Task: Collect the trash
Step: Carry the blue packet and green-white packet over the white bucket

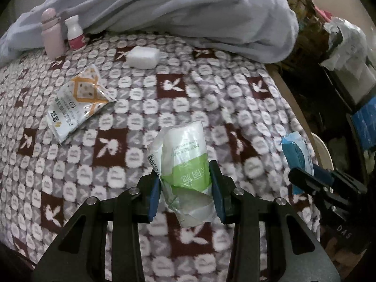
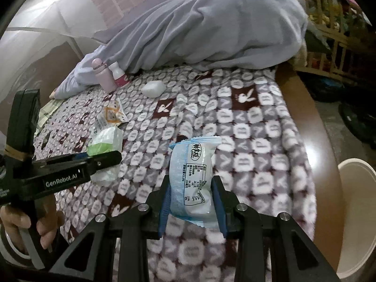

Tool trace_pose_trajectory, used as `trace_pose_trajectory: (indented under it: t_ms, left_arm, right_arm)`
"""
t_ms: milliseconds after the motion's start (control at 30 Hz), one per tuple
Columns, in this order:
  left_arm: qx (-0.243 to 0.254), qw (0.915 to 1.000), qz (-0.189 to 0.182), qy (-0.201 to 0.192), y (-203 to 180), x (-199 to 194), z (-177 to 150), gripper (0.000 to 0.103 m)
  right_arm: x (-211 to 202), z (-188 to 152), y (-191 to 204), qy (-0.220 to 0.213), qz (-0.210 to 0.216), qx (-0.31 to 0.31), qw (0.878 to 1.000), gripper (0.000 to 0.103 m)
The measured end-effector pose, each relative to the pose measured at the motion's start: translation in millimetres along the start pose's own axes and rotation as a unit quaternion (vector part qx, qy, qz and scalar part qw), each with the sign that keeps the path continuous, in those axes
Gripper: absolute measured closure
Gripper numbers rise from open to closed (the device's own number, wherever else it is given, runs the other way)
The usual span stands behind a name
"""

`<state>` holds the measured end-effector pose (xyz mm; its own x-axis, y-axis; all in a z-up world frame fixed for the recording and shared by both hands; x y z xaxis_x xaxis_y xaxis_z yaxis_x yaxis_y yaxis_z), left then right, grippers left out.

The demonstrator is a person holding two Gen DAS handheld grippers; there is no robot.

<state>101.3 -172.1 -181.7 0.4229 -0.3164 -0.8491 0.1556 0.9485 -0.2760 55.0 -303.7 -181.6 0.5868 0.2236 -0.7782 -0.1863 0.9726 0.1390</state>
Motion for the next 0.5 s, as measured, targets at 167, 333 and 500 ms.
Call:
trace_pose_trajectory:
  t_ms: [167, 333, 500]
  left_arm:
    - [0.013, 0.9999, 0.000, -0.004, -16, -4, -8, 0.067]
    - [0.024, 0.9997, -0.010, -0.002, -33, -5, -13, 0.067]
    - [0.038, 0.9991, -0.017, 0.005, -52, -2, -19, 0.067]
  right_arm:
    - [-10, -5, -5, -0.004, -0.009, 0.003, 1.000, 0.071]
    - [-19, -11, -13, -0.008, -0.019, 0.008, 1.000, 0.071]
    - [-28, -17, -25, -0.011, -0.031, 0.015, 0.999, 0.071]
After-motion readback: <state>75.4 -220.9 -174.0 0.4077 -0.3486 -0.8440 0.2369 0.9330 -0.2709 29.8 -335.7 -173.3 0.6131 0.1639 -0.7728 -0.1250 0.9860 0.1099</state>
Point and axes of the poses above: each gripper's, at about its wrist camera, not at the fingertips, and x roughly the way its jaws point, y to its left, z to its top, the point moved 9 cm from there along x, roughly the way its jaws point, and after that the axes turned 9 degrees about -x, right-handed, at the moved point
